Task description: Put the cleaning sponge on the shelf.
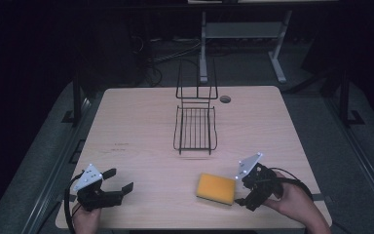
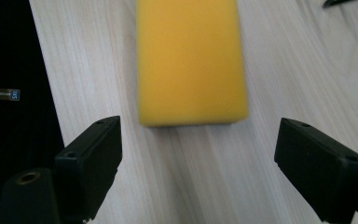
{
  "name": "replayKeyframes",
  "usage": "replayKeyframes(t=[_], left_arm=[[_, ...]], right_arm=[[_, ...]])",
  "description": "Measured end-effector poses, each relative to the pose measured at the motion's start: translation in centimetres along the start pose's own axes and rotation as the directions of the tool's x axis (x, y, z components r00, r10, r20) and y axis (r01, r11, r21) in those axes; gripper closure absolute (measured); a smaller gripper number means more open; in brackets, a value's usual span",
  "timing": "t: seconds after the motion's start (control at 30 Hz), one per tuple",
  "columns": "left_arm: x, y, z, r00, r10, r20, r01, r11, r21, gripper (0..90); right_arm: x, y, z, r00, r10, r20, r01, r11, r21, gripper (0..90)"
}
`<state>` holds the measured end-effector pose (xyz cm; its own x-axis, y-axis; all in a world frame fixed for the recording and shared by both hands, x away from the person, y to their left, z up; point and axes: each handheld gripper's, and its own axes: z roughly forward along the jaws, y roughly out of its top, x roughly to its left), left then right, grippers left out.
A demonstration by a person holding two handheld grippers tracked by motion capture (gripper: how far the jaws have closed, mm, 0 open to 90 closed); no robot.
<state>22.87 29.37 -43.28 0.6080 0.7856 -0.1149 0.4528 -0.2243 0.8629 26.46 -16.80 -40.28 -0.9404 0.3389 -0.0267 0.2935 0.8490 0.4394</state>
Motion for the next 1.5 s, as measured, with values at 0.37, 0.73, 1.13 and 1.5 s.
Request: replayKeyframes(t=[0.37,0.73,1.13,1.5], left_arm=[[0.0,0.0,0.0,1.0,0.002,0.002,-0.002,1.0,-0.002,12.8],[0.0,0.0,-0.1,1.0,0.003,0.004,-0.003,1.0,-0.003,12.8],[0.0,0.0,-0.1,1.0,0.001,0.005,-0.001,1.0,-0.007,12.8],[0.0,0.0,-0.1,1.0,-0.001,0.008,0.001,1.0,-0.008,12.8]], right_arm=[[-0.3,2.1,1.6,0.9987,-0.03,-0.041,0.03,0.999,0.012,14.7],[-0.4,3.4,2.7,0.9971,-0.043,-0.063,0.044,0.999,0.013,14.2],[-0.7,4.5,4.1,0.9945,-0.051,-0.091,0.053,0.999,0.011,14.2],[-0.9,4.7,5.2,0.9924,-0.043,-0.116,0.044,0.999,0.006,13.9]])
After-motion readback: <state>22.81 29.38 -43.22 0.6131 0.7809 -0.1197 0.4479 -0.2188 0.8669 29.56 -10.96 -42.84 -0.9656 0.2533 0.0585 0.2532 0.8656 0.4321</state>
